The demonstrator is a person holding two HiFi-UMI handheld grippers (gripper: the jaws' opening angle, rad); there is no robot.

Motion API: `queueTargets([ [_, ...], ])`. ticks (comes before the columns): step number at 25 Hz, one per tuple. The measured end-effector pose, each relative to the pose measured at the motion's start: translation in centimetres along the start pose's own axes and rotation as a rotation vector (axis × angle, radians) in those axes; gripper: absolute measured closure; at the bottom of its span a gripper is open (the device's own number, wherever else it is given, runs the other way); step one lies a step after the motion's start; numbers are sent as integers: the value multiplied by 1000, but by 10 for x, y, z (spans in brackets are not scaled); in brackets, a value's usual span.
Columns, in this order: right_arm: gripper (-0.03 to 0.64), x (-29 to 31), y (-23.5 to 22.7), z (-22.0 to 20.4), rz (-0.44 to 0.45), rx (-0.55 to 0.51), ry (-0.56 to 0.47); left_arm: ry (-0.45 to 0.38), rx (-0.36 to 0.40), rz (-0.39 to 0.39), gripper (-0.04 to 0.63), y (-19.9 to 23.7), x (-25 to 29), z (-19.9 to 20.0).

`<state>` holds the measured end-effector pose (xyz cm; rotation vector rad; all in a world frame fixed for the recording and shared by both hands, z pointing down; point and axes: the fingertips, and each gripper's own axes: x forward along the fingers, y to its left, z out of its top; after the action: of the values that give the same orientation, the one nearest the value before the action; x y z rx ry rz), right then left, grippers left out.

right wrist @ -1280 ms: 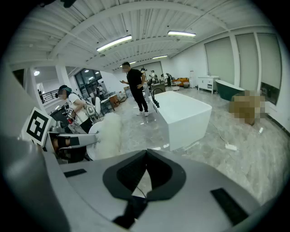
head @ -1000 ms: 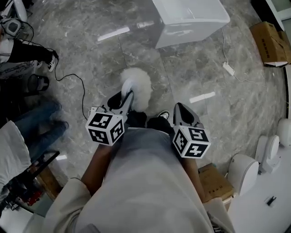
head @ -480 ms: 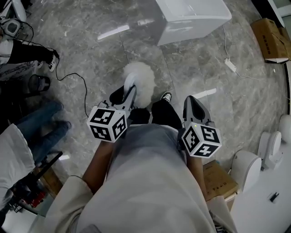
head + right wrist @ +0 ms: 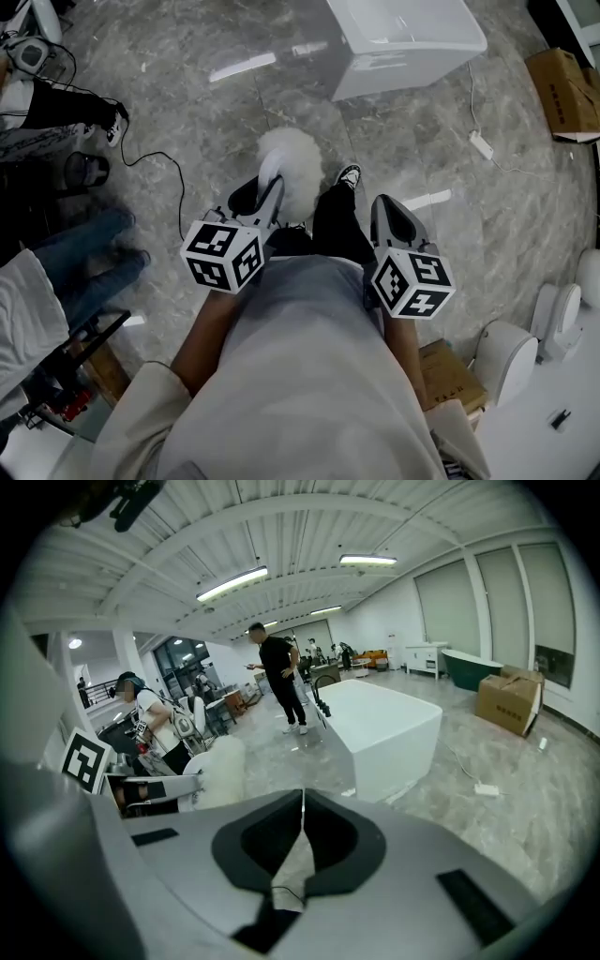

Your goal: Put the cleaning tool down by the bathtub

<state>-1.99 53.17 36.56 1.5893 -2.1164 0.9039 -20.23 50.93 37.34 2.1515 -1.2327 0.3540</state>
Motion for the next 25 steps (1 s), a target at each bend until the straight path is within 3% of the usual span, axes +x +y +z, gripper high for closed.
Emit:
queueTargets([
  [13,604,71,-31,56,80,29,17,-35,28,52,511,6,62,62],
  [25,604,137,-98,127,143,58,45,-20,50,93,510,-3,157,126],
])
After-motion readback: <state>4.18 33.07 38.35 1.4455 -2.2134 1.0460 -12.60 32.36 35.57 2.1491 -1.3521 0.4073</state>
